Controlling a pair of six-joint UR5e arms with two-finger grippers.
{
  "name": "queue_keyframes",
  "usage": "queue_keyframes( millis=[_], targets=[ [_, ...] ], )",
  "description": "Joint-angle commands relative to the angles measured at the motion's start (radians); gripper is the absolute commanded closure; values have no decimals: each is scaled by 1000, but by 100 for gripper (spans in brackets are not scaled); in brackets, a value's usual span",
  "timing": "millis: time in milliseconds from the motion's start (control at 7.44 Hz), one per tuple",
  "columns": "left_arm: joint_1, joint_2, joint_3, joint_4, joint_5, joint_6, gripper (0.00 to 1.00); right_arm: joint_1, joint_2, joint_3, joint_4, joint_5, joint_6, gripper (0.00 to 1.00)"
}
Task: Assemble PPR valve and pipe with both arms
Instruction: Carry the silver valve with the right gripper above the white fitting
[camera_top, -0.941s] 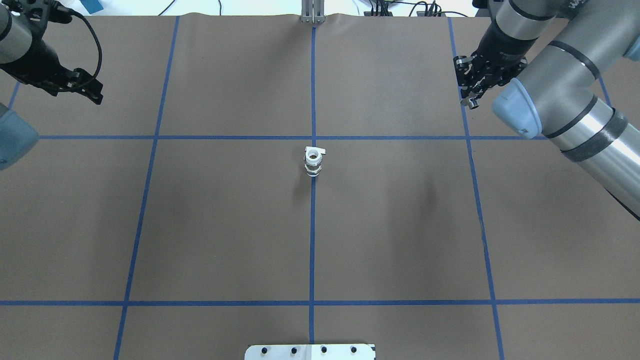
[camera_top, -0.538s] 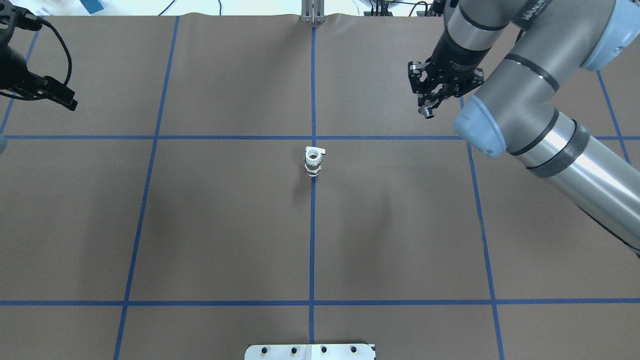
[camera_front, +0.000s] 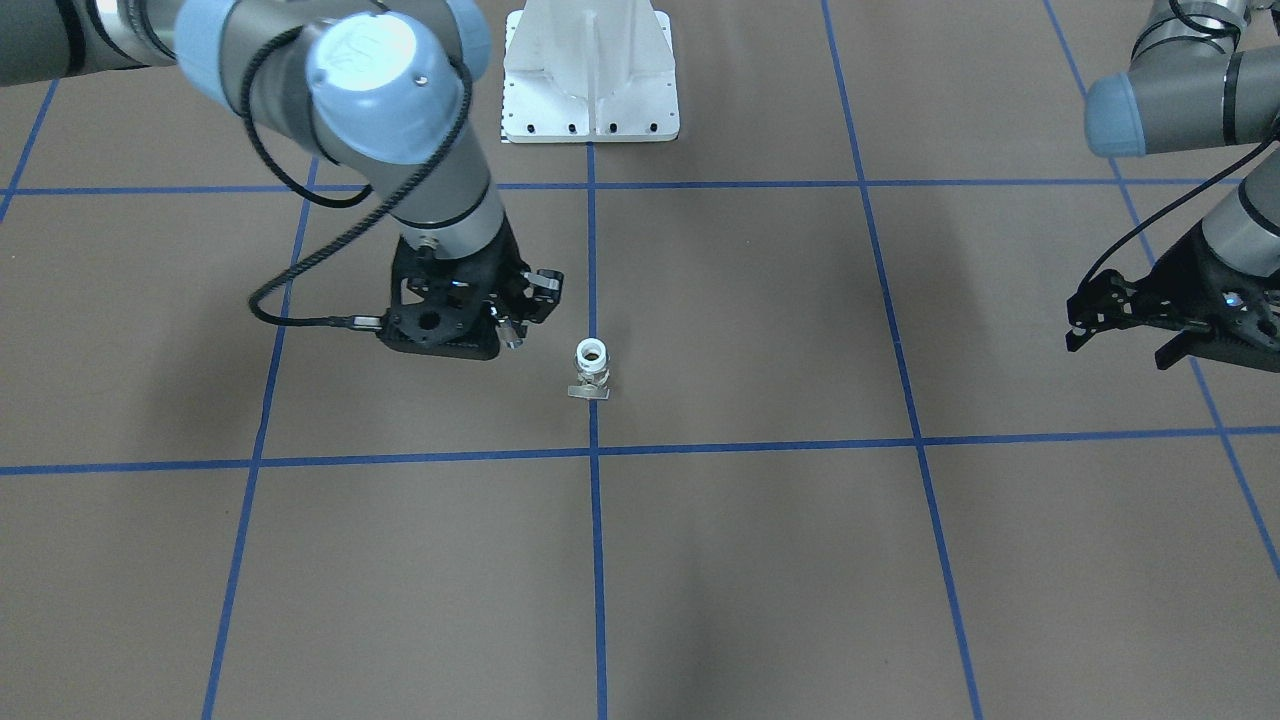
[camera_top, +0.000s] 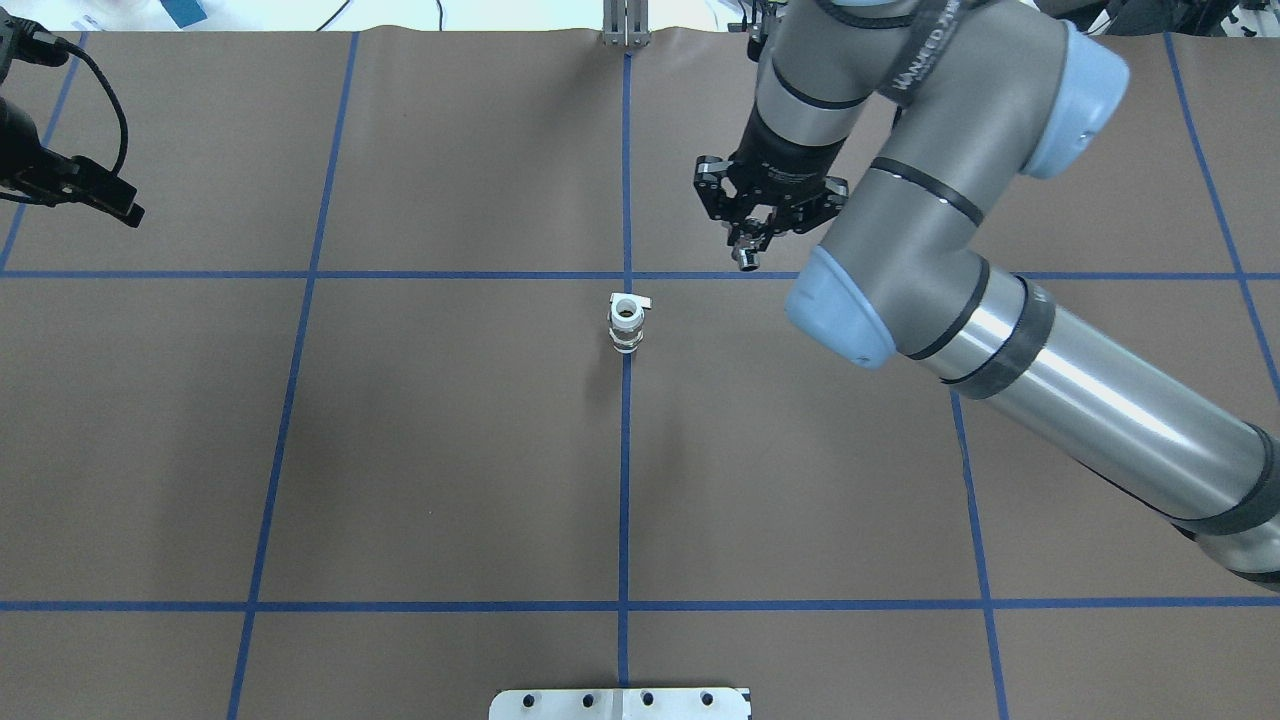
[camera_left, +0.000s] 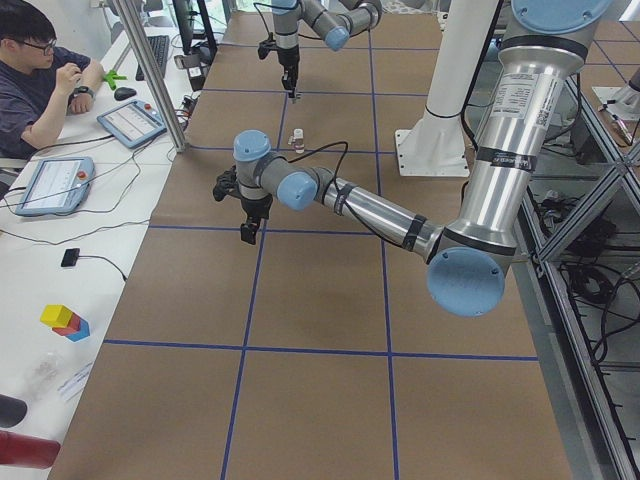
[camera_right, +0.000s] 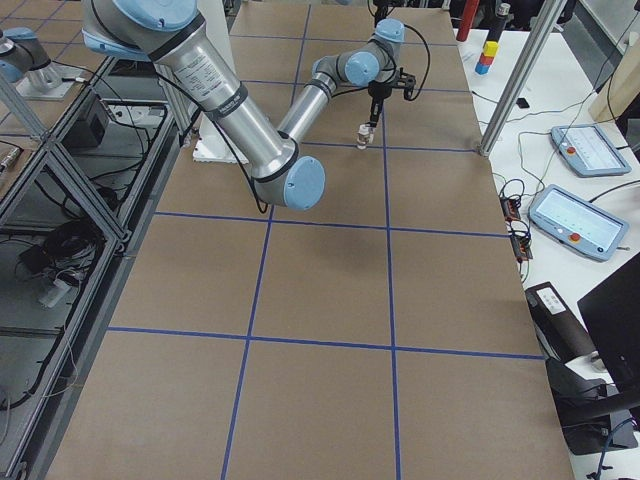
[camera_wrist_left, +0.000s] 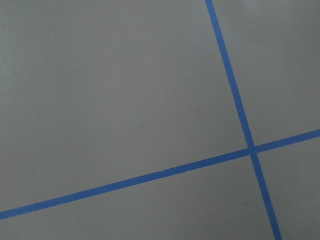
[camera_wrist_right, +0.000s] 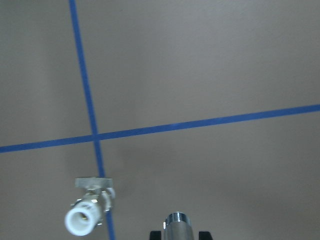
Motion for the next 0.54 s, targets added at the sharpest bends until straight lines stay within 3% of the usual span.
queue_keyframes(
  millis=[0,403],
  targets=[
    [2,13,12,-6,-2,6,0,-54,69,-80,7,-32,49,100],
    [3,7,20,-4,13,1,0,-90,69,-90,40,-52,54,100]
  ],
)
